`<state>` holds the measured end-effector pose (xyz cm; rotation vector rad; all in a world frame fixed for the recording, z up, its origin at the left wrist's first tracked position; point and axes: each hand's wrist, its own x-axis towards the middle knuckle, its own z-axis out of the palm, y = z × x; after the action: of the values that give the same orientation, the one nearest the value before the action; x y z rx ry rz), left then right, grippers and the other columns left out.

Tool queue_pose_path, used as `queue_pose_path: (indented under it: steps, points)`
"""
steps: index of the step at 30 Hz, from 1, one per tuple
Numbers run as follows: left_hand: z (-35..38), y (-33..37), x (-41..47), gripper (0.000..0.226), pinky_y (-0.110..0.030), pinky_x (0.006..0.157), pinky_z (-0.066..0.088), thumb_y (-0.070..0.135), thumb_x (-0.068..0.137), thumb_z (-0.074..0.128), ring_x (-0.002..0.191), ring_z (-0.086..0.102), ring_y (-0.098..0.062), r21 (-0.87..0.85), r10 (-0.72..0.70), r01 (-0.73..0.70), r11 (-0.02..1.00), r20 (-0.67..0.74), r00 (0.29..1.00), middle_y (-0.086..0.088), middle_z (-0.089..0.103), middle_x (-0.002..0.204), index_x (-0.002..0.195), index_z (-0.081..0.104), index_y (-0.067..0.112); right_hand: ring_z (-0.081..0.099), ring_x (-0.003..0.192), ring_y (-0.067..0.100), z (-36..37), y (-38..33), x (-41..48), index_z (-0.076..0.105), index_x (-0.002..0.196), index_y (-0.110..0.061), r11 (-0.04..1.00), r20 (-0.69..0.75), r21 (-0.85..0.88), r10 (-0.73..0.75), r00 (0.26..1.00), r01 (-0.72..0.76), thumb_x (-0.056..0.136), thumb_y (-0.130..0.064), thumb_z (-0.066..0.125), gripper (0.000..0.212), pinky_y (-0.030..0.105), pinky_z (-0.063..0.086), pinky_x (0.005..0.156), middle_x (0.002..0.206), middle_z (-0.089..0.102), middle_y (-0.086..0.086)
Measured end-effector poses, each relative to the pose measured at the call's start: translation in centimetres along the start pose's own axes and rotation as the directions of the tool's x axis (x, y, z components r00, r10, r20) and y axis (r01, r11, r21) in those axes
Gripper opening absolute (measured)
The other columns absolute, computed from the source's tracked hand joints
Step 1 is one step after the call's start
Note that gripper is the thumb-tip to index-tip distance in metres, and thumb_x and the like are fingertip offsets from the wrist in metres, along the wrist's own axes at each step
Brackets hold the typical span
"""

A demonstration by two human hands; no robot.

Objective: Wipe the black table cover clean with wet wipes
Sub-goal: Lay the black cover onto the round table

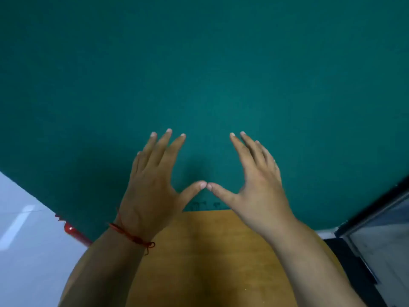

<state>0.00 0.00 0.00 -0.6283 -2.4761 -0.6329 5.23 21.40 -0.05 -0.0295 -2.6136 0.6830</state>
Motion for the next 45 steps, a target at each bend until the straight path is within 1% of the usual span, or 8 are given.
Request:
queue_pose_path:
  steps: [5, 11, 18, 24, 30, 37, 41, 45]
  points:
    - [7.8, -4.3, -5.8, 0.104, -0.061, 0.121, 0.033, 0.084, 0.079, 0.055, 0.161, 0.016, -0.026, -0.017, -0.105, 0.109, 0.994, 0.148, 0.983, 0.001, 0.025, 0.172, 0.163, 0.031, 0.028, 0.016, 0.161, 0.024, 8.1, 3.8, -3.5, 0.017, 0.167, -0.039, 0.995, 0.122, -0.07, 0.074, 0.99, -0.065, 0.076, -0.091, 0.049, 0.109, 0.057, 0.025, 0.126, 0.175, 0.014, -0.013]
    - [14.6, -7.3, -12.6, 0.112, -0.063, 0.121, 0.032, 0.089, 0.075, 0.052, 0.162, 0.011, -0.026, 0.017, -0.152, 0.151, 0.988, 0.203, 0.967, 0.002, 0.019, 0.174, 0.165, 0.022, 0.03, 0.011, 0.162, 0.022, 15.4, 7.6, -8.2, 0.011, 0.167, -0.04, 0.993, 0.182, -0.1, 0.085, 0.98, -0.067, 0.079, -0.091, 0.051, 0.109, 0.056, 0.021, 0.128, 0.176, 0.008, -0.015]
    - [21.8, -10.0, -18.3, 0.111, -0.065, 0.12, 0.033, 0.084, 0.077, 0.054, 0.161, 0.013, -0.03, 0.049, -0.128, 0.121, 0.991, 0.189, 0.974, -0.002, 0.021, 0.173, 0.166, 0.023, 0.025, 0.018, 0.16, 0.023, 22.9, 12.0, -12.1, 0.017, 0.167, -0.037, 0.983, 0.179, -0.181, 0.072, 0.981, -0.039, 0.078, -0.092, 0.045, 0.108, 0.057, 0.026, 0.125, 0.174, 0.017, -0.012]
    - [27.4, -12.1, -23.3, 0.113, -0.061, 0.123, 0.028, 0.086, 0.076, 0.054, 0.162, 0.008, -0.026, 0.069, -0.135, 0.124, 0.99, 0.193, 0.972, 0.0, 0.018, 0.174, 0.166, 0.02, 0.027, 0.016, 0.161, 0.022, 28.6, 15.5, -15.7, 0.013, 0.167, -0.037, 0.977, 0.184, -0.213, 0.069, 0.981, -0.029, 0.076, -0.095, 0.041, 0.112, 0.059, 0.025, 0.126, 0.174, 0.014, -0.012]
    - [30.6, -13.4, -27.7, 0.116, -0.06, 0.123, 0.023, 0.09, 0.073, 0.051, 0.162, 0.008, -0.025, 0.106, -0.157, 0.139, 0.985, 0.188, 0.97, 0.003, 0.015, 0.175, 0.166, 0.018, 0.03, 0.018, 0.16, 0.024, 32.8, 17.5, -19.5, 0.013, 0.167, -0.036, 0.976, 0.169, -0.217, 0.053, 0.984, -0.016, 0.079, -0.091, 0.05, 0.11, 0.059, 0.027, 0.125, 0.174, 0.015, -0.011]
    - [28.3, -11.2, -32.3, 0.116, -0.058, 0.123, 0.02, 0.092, 0.073, 0.048, 0.162, 0.009, -0.023, 0.117, -0.135, 0.119, 0.986, 0.136, 0.982, 0.004, 0.016, 0.174, 0.166, 0.018, 0.03, 0.015, 0.161, 0.023, 31.1, 15.9, -25.0, 0.01, 0.167, -0.036, 0.968, 0.108, -0.251, 0.017, 0.994, 0.011, 0.081, -0.092, 0.044, 0.108, 0.061, 0.027, 0.124, 0.174, 0.013, -0.011]
    - [24.4, -6.8, -35.3, 0.113, -0.059, 0.124, 0.019, 0.089, 0.074, 0.054, 0.162, 0.01, -0.02, 0.059, -0.133, 0.13, 0.99, 0.045, 0.99, 0.007, 0.017, 0.174, 0.166, 0.022, 0.032, 0.017, 0.16, 0.022, 26.4, 13.9, -29.5, 0.015, 0.167, -0.035, 0.965, 0.028, -0.263, 0.003, 1.0, 0.005, 0.08, -0.092, 0.039, 0.107, 0.06, 0.029, 0.123, 0.174, 0.015, -0.012]
    - [19.6, -1.7, -38.7, 0.111, -0.058, 0.125, 0.021, 0.087, 0.078, 0.06, 0.162, 0.009, -0.019, 0.054, -0.099, 0.098, 0.994, 0.021, 0.995, 0.006, 0.016, 0.174, 0.166, 0.02, 0.033, 0.021, 0.159, 0.024, 20.7, 12.1, -34.8, 0.019, 0.167, -0.035, 0.954, -0.021, -0.3, -0.003, 1.0, -0.004, 0.081, -0.092, 0.042, 0.106, 0.061, 0.032, 0.122, 0.173, 0.02, -0.01]
